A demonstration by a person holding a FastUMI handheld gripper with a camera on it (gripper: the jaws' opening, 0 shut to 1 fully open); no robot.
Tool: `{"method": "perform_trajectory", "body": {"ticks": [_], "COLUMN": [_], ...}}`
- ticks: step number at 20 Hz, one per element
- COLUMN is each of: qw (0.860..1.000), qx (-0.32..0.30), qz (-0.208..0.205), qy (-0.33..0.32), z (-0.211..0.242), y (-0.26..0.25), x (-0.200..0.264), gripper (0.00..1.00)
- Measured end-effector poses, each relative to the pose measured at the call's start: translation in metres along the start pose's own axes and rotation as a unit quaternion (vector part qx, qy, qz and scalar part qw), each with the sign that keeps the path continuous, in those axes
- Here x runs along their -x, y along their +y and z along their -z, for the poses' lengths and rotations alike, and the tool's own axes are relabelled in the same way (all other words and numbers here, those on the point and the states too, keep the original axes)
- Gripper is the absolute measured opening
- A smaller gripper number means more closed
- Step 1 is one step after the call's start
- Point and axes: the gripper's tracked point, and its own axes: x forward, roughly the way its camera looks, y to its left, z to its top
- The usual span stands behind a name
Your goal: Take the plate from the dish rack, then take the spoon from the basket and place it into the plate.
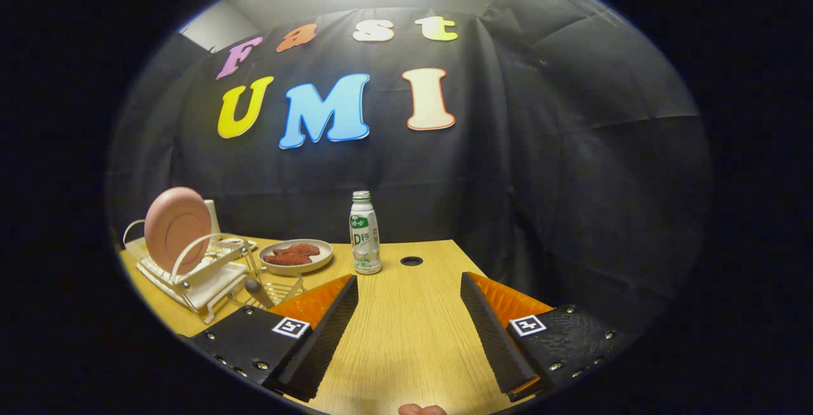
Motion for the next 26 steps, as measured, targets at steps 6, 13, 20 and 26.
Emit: {"method": "perform_trajectory", "body": {"ticks": [6, 13, 20, 26], "qw": [0.999, 1.0, 1.0, 0.998], "qx": [-0.003, -0.001, -0.005, -0.003], "qz": [0.034, 0.011, -0.018, -0.058], "qy": [0.004, 0.002, -0.013, 0.011], "z": [-0.081, -0.157, -0.193, -0.191], "y": [0.008, 0.084, 0.161, 0.228], "x": [0.036, 0.066, 0.07, 0.068], "gripper": [0.99, 0.99, 0.99, 0.99]}}
